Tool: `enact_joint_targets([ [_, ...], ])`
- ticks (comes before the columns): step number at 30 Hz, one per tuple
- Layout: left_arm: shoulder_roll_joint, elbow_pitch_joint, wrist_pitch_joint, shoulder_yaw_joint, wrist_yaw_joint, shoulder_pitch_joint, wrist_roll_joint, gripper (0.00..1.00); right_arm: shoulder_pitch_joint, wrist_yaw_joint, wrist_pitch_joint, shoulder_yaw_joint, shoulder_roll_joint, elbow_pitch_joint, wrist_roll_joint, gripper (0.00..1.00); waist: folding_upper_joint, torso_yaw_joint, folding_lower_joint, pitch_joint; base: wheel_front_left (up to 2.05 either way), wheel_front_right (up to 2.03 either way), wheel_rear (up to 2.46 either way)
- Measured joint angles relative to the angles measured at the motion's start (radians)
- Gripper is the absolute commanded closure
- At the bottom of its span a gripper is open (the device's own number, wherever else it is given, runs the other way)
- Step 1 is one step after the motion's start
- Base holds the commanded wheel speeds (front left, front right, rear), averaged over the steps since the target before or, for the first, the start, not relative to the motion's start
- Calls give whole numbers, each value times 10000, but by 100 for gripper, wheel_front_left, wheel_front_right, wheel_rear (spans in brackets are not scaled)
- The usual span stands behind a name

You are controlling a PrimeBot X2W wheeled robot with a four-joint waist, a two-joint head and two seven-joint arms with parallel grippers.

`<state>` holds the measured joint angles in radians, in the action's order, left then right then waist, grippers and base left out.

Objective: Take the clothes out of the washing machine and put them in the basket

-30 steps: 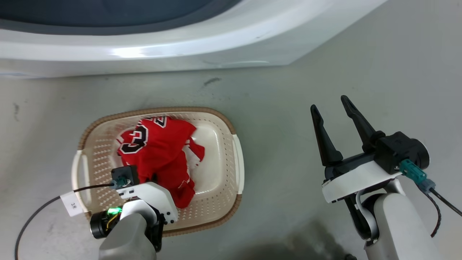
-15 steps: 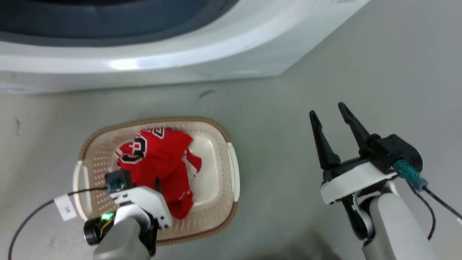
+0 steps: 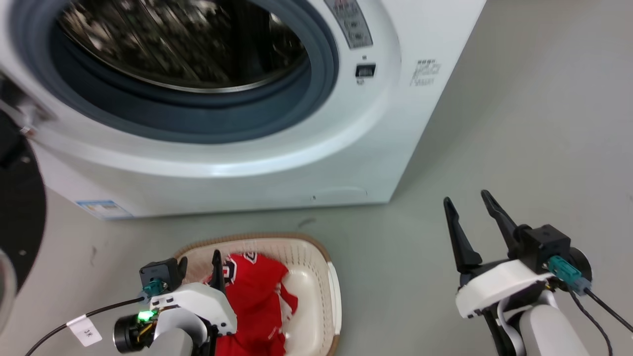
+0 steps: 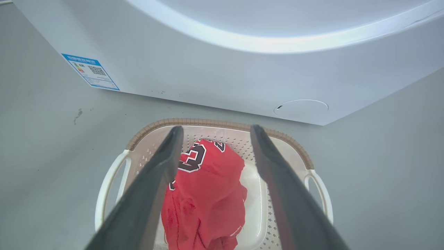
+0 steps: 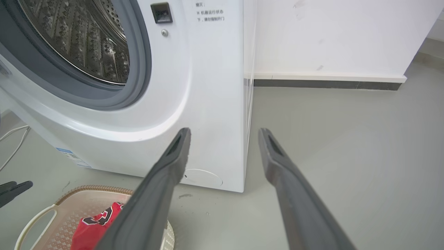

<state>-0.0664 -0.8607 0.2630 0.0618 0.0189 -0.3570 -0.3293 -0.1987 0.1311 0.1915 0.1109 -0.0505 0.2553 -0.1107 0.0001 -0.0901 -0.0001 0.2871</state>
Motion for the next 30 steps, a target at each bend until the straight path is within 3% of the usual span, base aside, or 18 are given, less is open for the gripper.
enact_joint_targets([
  [9,90,3526,2,-614,-12,878,1108,0,692,0,-349,-686,0,-750,420,0,0,364,-1,-1372,0,0,0],
  [20,140,6757,0,-360,-247,1863,2303,0,1511,0,-800,-1074,-2,-1979,943,0,0,510,-1,-2220,0,0,0],
  [30,140,6938,2,-128,-272,2677,2562,0,1924,0,-953,-957,-2,-2192,863,0,0,565,-1,-2633,0,0,0],
])
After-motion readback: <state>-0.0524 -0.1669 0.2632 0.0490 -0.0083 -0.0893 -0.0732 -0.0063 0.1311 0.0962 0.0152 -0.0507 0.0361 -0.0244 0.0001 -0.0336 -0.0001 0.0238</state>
